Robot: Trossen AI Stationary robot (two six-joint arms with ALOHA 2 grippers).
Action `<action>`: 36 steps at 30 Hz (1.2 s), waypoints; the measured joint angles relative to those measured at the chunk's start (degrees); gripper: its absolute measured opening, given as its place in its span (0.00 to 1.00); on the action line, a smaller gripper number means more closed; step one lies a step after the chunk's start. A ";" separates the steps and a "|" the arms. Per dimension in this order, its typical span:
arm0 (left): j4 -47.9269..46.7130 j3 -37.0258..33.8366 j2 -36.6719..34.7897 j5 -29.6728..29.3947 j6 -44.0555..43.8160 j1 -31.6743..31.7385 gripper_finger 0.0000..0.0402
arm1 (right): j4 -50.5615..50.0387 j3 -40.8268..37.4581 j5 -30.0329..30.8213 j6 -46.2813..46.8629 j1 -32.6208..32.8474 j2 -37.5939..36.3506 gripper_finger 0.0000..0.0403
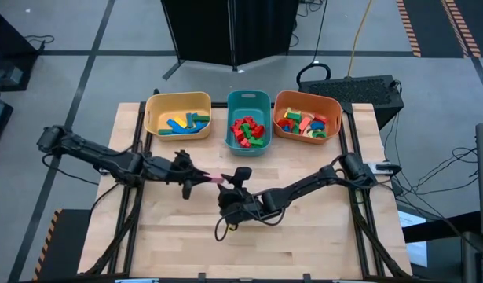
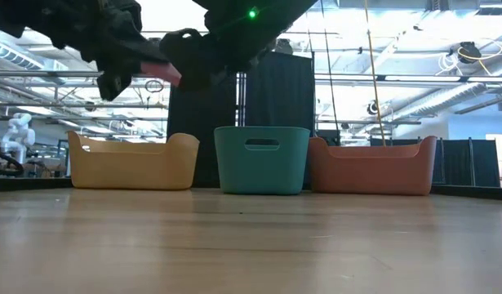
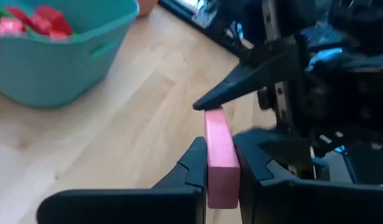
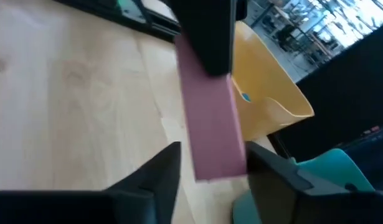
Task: Sort blocks by size
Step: Put the pink rectangle block into the yellow bin
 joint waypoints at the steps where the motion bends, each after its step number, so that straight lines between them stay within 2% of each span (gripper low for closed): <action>1: -0.10 -0.01 -0.89 0.05 0.76 0.55 0.07 | -0.19 0.00 0.41 0.83 0.18 0.00 0.42; 5: -0.51 -0.01 -5.04 0.29 3.82 2.93 0.06 | -1.59 0.07 2.80 2.08 1.41 -0.01 0.56; 8: -1.81 0.03 -9.16 -2.78 6.12 5.12 0.06 | -5.67 -0.07 3.64 6.32 2.28 -0.53 0.64; 11: -6.96 0.01 -13.58 -6.69 8.55 7.51 0.06 | -10.03 -0.06 3.82 12.65 2.79 -2.44 0.69; 18: -17.88 0.03 -21.93 -15.59 14.43 15.99 0.06 | -20.33 -0.06 3.56 23.69 5.31 -5.78 0.69; 21: -21.88 0.03 -22.48 -16.35 19.64 21.65 0.06 | -23.62 0.00 3.58 26.20 6.63 -6.23 0.67; 24: -23.73 0.03 -21.27 -17.00 20.59 28.94 0.06 | -25.46 -0.04 1.21 27.90 7.42 -6.21 0.67; 28: -22.40 0.03 -18.62 -15.18 24.52 38.47 0.06 | -27.32 -0.04 -2.02 31.74 8.20 -6.23 0.67; 33: -18.25 0.03 -13.85 -4.87 27.21 48.26 0.06 | -31.46 -0.04 -2.23 36.63 9.43 -6.23 0.67; 36: -16.91 0.03 -10.31 -0.66 27.34 52.41 0.06 | -33.52 -0.04 -2.15 38.72 9.92 -6.23 0.67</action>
